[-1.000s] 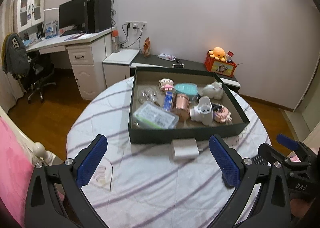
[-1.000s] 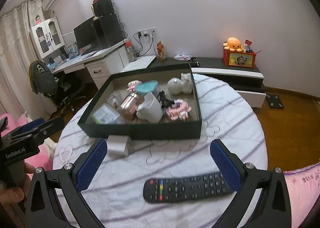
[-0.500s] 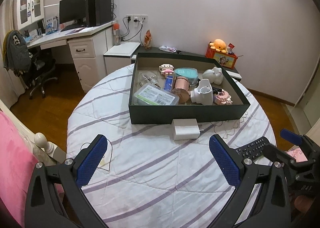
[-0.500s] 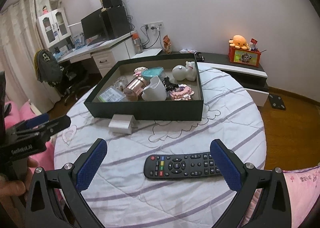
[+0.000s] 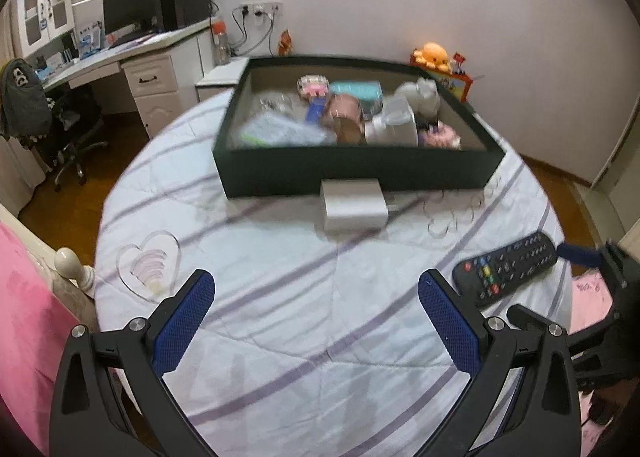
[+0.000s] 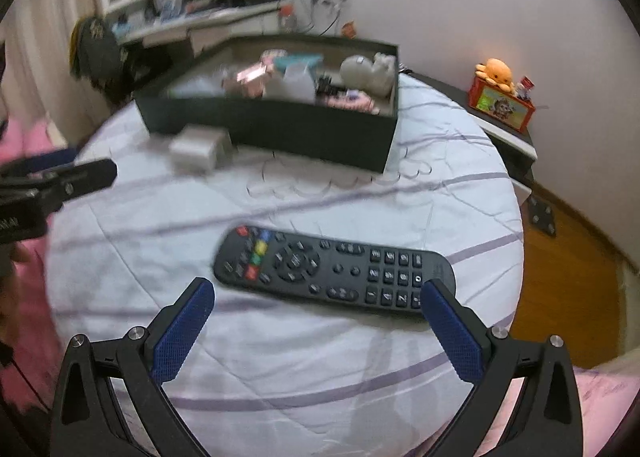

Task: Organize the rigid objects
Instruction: 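Move the right gripper to the black TV remote and grasp it, then grasp the white charger block with the left gripper while the right holds the remote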

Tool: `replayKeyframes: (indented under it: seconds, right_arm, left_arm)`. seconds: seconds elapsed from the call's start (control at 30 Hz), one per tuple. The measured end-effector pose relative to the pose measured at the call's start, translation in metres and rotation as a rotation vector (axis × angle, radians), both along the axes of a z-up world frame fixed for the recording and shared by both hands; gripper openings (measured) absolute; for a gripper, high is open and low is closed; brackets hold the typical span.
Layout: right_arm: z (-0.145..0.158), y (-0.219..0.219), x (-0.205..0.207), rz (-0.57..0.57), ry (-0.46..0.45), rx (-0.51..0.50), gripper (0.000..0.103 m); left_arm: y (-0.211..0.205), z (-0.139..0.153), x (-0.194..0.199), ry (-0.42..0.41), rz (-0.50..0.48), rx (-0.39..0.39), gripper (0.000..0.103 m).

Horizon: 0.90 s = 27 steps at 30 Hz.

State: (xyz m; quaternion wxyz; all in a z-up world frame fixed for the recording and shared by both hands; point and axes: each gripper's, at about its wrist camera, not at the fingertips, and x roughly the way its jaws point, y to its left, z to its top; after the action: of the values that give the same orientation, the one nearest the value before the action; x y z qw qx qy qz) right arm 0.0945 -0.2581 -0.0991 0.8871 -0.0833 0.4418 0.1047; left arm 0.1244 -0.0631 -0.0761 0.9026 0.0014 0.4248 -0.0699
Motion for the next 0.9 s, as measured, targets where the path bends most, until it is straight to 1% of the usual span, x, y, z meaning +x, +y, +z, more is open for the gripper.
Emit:
replayKeyframes:
  seconds: [0.03, 0.1, 0.13, 0.2, 0.33, 0.43, 0.5, 0.57, 0.6, 0.63, 0.67, 0.7, 0.73, 0.77, 0.8, 0.83, 0.87, 0.9]
  right_arm:
    - [-0.006, 0.000, 0.002, 0.023, 0.006, -0.045, 0.103]
    - [-0.014, -0.001, 0.007, 0.062, 0.019, -0.100, 0.103]
    - [-0.017, -0.002, 0.012, 0.078, 0.021, -0.120, 0.103]
    - [-0.019, -0.003, 0.019, 0.109, 0.019, -0.129, 0.103]
    - [-0.023, -0.001, 0.037, 0.206, 0.032, -0.111, 0.103]
    - [-0.027, -0.006, 0.049, 0.254, 0.070, -0.039, 0.103]
    - [-0.028, -0.007, 0.054, 0.268, 0.071, -0.014, 0.103]
    - [-0.029, -0.004, 0.055, 0.260, 0.067, 0.001, 0.100]
    - [-0.028, -0.003, 0.054, 0.260, 0.065, 0.008, 0.095]
    - [-0.027, -0.001, 0.053, 0.262, 0.063, 0.016, 0.084]
    - [-0.025, 0.000, 0.052, 0.264, 0.060, 0.028, 0.078]
    - [-0.021, -0.001, 0.051, 0.257, 0.057, 0.049, 0.070]
    - [-0.020, -0.001, 0.051, 0.250, 0.059, 0.054, 0.063]
    - [-0.019, -0.002, 0.052, 0.242, 0.060, 0.061, 0.060]
    - [-0.018, -0.002, 0.053, 0.234, 0.062, 0.068, 0.054]
    - [-0.017, -0.002, 0.053, 0.225, 0.060, 0.073, 0.044]
    - [-0.015, -0.003, 0.053, 0.214, 0.060, 0.083, 0.039]
    - [-0.014, -0.003, 0.054, 0.208, 0.062, 0.101, 0.031]
  left_arm:
    - [-0.002, -0.005, 0.000, 0.010, 0.000, 0.000, 0.103]
    - [-0.005, -0.014, -0.001, 0.031, 0.004, -0.003, 0.103]
    - [-0.007, -0.017, 0.000, 0.039, 0.008, -0.002, 0.103]
    - [-0.010, -0.023, 0.000, 0.051, 0.016, 0.003, 0.103]
    - [-0.018, -0.029, 0.002, 0.059, 0.020, 0.018, 0.103]
    - [-0.024, -0.031, 0.004, 0.058, 0.020, 0.030, 0.103]
    - [-0.026, -0.031, 0.006, 0.060, 0.022, 0.034, 0.103]
    - [-0.026, -0.032, 0.008, 0.062, 0.026, 0.037, 0.103]
    - [-0.026, -0.032, 0.009, 0.062, 0.029, 0.039, 0.103]
    - [-0.025, -0.032, 0.011, 0.062, 0.032, 0.039, 0.103]
    - [-0.024, -0.031, 0.012, 0.061, 0.035, 0.038, 0.103]
    - [-0.023, -0.031, 0.013, 0.061, 0.036, 0.037, 0.103]
    - [-0.022, -0.031, 0.014, 0.061, 0.038, 0.036, 0.103]
    - [-0.022, -0.030, 0.014, 0.059, 0.038, 0.036, 0.103]
    - [-0.021, -0.029, 0.015, 0.055, 0.037, 0.035, 0.103]
    - [-0.021, -0.029, 0.016, 0.053, 0.036, 0.035, 0.103]
    - [-0.020, -0.028, 0.016, 0.050, 0.036, 0.035, 0.103]
    - [-0.019, -0.028, 0.016, 0.048, 0.036, 0.035, 0.103]
